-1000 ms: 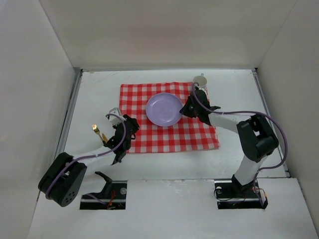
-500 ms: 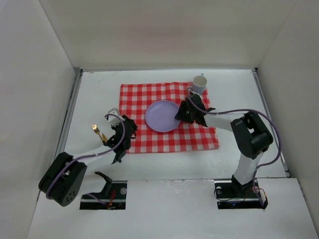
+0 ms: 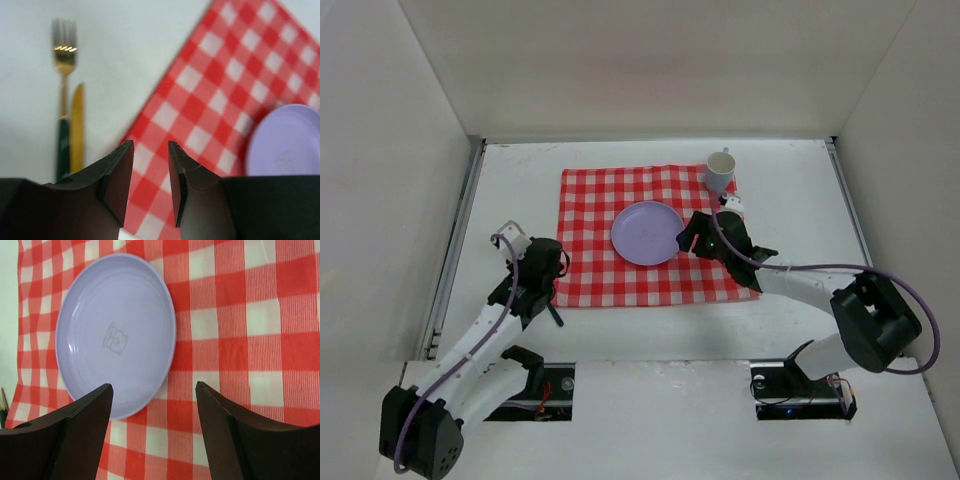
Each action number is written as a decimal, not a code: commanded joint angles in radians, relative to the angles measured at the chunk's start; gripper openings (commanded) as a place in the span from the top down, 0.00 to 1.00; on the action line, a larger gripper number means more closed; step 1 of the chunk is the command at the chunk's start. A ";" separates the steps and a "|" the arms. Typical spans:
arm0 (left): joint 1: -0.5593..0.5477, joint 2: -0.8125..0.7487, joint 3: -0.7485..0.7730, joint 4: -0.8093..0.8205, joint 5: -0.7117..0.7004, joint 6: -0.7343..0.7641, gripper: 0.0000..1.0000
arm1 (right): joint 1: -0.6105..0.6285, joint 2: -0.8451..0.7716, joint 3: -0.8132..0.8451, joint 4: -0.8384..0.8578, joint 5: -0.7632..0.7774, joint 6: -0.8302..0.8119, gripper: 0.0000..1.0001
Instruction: Set the dinner table for one person
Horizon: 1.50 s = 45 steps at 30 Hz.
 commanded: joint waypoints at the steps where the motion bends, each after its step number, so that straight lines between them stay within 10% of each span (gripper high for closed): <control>1: 0.043 -0.039 0.052 -0.434 0.081 -0.102 0.72 | 0.010 -0.023 -0.038 0.106 0.047 -0.008 0.27; 12: -0.070 -0.019 0.019 -0.611 0.184 -0.271 0.80 | 0.004 -0.022 -0.066 0.133 -0.011 -0.002 0.27; 45: -0.095 0.086 -0.075 -0.486 0.193 -0.340 0.79 | -0.025 -0.080 -0.098 0.144 -0.034 0.006 0.26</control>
